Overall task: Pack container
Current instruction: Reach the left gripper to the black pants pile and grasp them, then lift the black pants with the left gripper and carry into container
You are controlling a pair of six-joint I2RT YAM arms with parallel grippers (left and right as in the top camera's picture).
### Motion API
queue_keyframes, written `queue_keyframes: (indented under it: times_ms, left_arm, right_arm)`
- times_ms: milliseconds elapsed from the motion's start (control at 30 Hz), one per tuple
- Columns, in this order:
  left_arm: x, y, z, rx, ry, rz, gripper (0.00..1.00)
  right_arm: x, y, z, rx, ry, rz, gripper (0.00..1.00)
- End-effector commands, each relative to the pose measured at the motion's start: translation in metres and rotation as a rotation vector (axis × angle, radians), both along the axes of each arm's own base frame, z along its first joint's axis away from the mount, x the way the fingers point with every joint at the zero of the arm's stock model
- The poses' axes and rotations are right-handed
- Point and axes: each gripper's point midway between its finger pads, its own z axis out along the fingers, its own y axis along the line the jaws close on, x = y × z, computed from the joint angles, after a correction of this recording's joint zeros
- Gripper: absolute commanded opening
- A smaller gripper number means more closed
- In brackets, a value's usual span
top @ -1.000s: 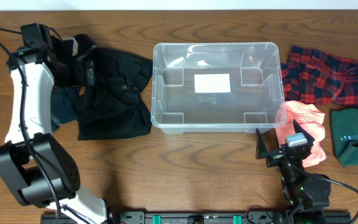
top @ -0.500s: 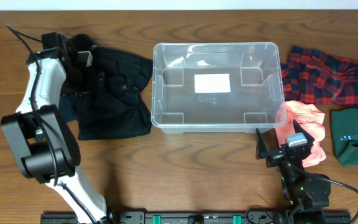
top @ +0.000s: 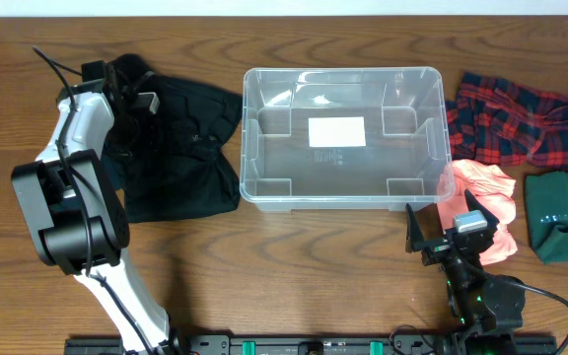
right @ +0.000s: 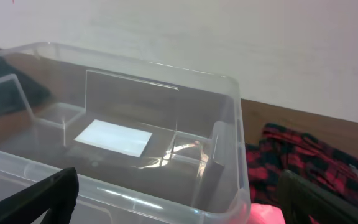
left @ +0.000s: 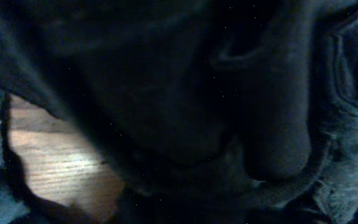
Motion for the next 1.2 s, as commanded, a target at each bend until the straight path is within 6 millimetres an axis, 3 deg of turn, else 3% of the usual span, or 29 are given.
queue_keyframes:
  times_ms: [0, 167, 300, 467, 867, 1000, 1167]
  left_arm:
    - [-0.005, 0.005, -0.011, 0.017, 0.032, 0.006, 0.06]
    - [0.001, 0.005, 0.001, 0.005, 0.017, 0.096, 0.06]
    - [0.007, 0.0, 0.032, -0.026, -0.04, 0.127, 0.06]
    - [0.01, -0.002, 0.087, -0.023, -0.164, 0.148, 0.06]
    - [0.003, -0.006, 0.245, -0.02, -0.587, 0.275, 0.06]
    - [-0.007, -0.024, 0.277, -0.07, -0.656, 0.316, 0.06]
    - [-0.017, -0.058, 0.301, -0.147, -0.695, 0.326, 0.06]
  right_arm:
    - [0.0, -0.004, -0.001, -0.01, -0.002, -0.016, 0.99]
    - [0.0, -0.004, -0.001, -0.01, -0.002, -0.016, 0.99]
    - [0.0, -0.004, -0.001, -0.01, -0.002, -0.016, 0.99]
    - [0.0, -0.004, -0.001, -0.01, -0.002, -0.016, 0.99]
    - [0.0, -0.004, -0.001, -0.01, -0.002, -0.016, 0.99]
    - [0.0, -0.004, -0.001, -0.01, -0.002, -0.016, 0.99]
    - [0.0, -0.004, -0.001, -0.01, -0.002, -0.016, 0.99]
